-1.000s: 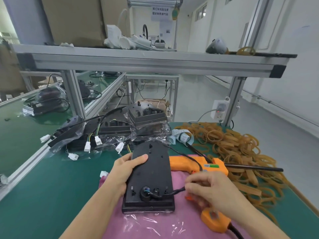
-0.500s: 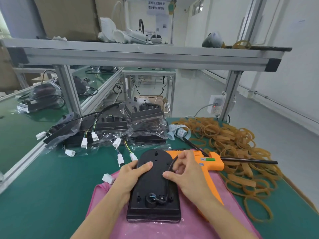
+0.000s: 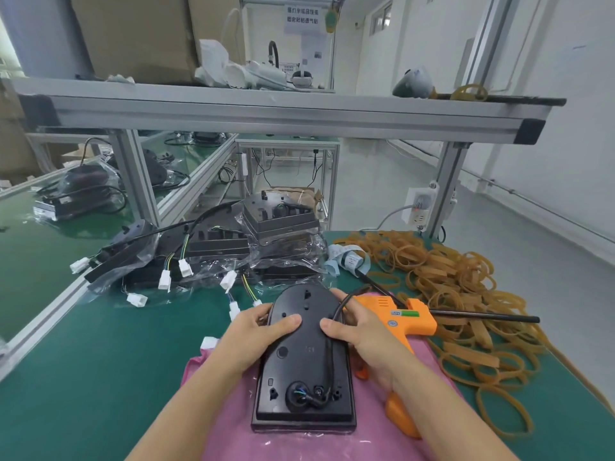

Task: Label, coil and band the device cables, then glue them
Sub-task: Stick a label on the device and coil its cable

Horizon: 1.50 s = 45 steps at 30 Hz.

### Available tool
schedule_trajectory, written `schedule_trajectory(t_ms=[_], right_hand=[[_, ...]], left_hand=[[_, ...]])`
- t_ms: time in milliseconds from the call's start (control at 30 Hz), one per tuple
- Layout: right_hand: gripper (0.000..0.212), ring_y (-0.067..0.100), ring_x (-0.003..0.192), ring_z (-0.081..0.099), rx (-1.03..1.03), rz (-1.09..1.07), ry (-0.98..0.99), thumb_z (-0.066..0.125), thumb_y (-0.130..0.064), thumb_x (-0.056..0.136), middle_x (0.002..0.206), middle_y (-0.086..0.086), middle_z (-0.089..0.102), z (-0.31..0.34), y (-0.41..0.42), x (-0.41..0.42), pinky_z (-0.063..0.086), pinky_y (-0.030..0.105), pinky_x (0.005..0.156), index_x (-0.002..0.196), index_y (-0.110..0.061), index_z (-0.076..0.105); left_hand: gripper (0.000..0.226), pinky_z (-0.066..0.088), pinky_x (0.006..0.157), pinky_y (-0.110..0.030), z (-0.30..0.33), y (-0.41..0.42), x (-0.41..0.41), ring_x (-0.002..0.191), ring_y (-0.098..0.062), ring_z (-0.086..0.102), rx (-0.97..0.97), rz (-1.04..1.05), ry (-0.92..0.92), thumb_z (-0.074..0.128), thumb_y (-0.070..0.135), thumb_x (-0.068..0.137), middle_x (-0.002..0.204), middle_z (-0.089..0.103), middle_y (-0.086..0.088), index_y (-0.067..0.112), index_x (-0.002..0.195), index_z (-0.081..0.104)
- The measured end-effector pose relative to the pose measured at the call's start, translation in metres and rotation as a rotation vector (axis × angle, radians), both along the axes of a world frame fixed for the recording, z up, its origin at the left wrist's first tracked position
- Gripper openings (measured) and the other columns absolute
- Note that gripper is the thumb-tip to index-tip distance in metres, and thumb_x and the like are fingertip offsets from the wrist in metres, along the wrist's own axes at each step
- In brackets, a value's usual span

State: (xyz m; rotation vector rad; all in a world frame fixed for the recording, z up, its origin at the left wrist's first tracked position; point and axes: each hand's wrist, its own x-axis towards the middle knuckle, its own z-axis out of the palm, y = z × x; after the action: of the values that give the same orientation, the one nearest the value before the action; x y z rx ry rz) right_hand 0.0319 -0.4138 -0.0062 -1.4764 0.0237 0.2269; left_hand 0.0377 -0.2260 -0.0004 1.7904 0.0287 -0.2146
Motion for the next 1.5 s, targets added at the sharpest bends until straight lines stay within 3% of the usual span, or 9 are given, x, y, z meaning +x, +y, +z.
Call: schedule_trajectory(t_ms=[133, 267, 367, 567, 767, 867, 967, 1333, 1500], right_hand=[[0.062, 0.019, 0.109, 0.065, -0.035, 0.014, -0.009, 0.067, -0.006, 0.088, 0.121, 0.004, 0.067, 0.0, -0.001, 0.006, 0.049, 0.04, 0.101, 0.137, -0.032, 0.038], [0.055, 0.016, 0.115, 0.061, -0.12, 0.077, -0.06, 0.064, -0.008, 0.091, 0.127, 0.0, 0.062, 0.005, 0.003, 0.009, 0.047, 0.039, 0.104, 0.128, -0.041, 0.039], [0.044, 0.013, 0.12, 0.056, -0.206, 0.114, -0.121, 0.061, -0.005, 0.091, 0.133, 0.001, 0.057, 0.009, 0.005, 0.011, 0.045, 0.037, 0.105, 0.13, -0.022, 0.046], [0.044, 0.014, 0.104, 0.068, -0.063, 0.122, -0.069, 0.06, -0.002, 0.092, 0.116, 0.001, 0.07, 0.003, -0.002, 0.007, 0.054, 0.022, 0.082, 0.131, -0.02, 0.051], [0.038, 0.021, 0.1, 0.07, 0.139, -0.055, -0.06, 0.059, -0.004, 0.092, 0.111, 0.003, 0.073, -0.012, -0.017, 0.008, 0.057, 0.031, 0.081, 0.126, -0.02, 0.057], [0.035, 0.024, 0.101, 0.069, 0.237, -0.151, -0.059, 0.058, -0.004, 0.092, 0.111, 0.005, 0.072, -0.015, -0.018, 0.012, 0.057, 0.036, 0.082, 0.122, -0.021, 0.06], [0.033, 0.027, 0.1, 0.07, 0.299, -0.217, -0.064, 0.056, -0.002, 0.093, 0.11, 0.007, 0.073, -0.016, -0.015, 0.017, 0.059, 0.035, 0.078, 0.12, -0.02, 0.061], [0.034, 0.011, 0.098, 0.067, 0.206, -0.431, -0.203, 0.062, -0.006, 0.091, 0.111, -0.005, 0.067, -0.016, -0.005, 0.032, 0.053, 0.03, 0.08, 0.11, -0.033, 0.054], [0.049, 0.021, 0.116, 0.059, 0.193, -0.487, -0.221, 0.062, -0.006, 0.091, 0.129, 0.004, 0.059, -0.009, 0.002, 0.051, 0.049, 0.044, 0.099, 0.136, -0.018, 0.046]], left_hand=[[0.049, 0.043, 0.087, -0.029, 0.029, -0.001, 0.015, 0.115, -0.019, 0.058, 0.943, 0.167, -0.372, 0.056, 0.06, 0.086, 0.134, 0.056, 0.015, 0.037, 0.129, 0.057], [0.056, 0.028, 0.101, -0.036, 0.05, -0.031, 0.039, 0.129, -0.021, 0.039, 0.948, -0.249, -0.958, 0.047, 0.01, 0.084, 0.148, 0.042, 0.016, 0.034, 0.134, 0.055], [0.066, 0.01, 0.113, -0.035, 0.059, -0.06, 0.059, 0.141, -0.016, 0.02, 1.101, -0.729, -0.85, 0.048, -0.002, 0.078, 0.152, 0.034, 0.019, 0.036, 0.132, 0.057], [0.027, -0.003, 0.109, -0.044, 0.07, -0.056, 0.097, 0.128, -0.016, 0.036, 1.366, -0.593, -0.983, 0.055, 0.02, 0.087, 0.114, 0.065, 0.011, 0.032, 0.106, 0.07], [0.024, 0.012, 0.108, -0.028, 0.062, -0.017, 0.113, 0.115, -0.013, 0.052, 0.961, -0.351, -0.758, 0.052, 0.032, 0.098, 0.11, 0.068, 0.005, 0.026, 0.114, 0.069], [0.024, 0.041, 0.075, -0.023, 0.05, -0.018, 0.099, 0.067, -0.002, 0.057, 0.606, -0.264, -0.651, 0.054, 0.02, 0.098, 0.081, 0.065, 0.016, 0.023, 0.116, 0.07], [0.019, 0.04, 0.053, -0.014, 0.032, -0.015, 0.087, 0.046, 0.002, 0.046, 0.396, -0.166, -0.514, 0.054, 0.012, 0.097, 0.066, 0.059, 0.016, 0.02, 0.109, 0.066], [0.023, 0.04, 0.044, -0.015, 0.01, -0.008, 0.049, 0.044, -0.004, 0.045, -0.126, 0.108, -0.177, 0.062, -0.002, 0.089, 0.057, 0.06, -0.001, 0.018, 0.086, 0.074], [0.014, 0.043, 0.05, -0.012, 0.01, -0.019, 0.044, 0.051, -0.005, 0.056, -0.295, 0.137, -0.09, 0.065, -0.001, 0.086, 0.059, 0.064, 0.001, 0.005, 0.095, 0.074]])
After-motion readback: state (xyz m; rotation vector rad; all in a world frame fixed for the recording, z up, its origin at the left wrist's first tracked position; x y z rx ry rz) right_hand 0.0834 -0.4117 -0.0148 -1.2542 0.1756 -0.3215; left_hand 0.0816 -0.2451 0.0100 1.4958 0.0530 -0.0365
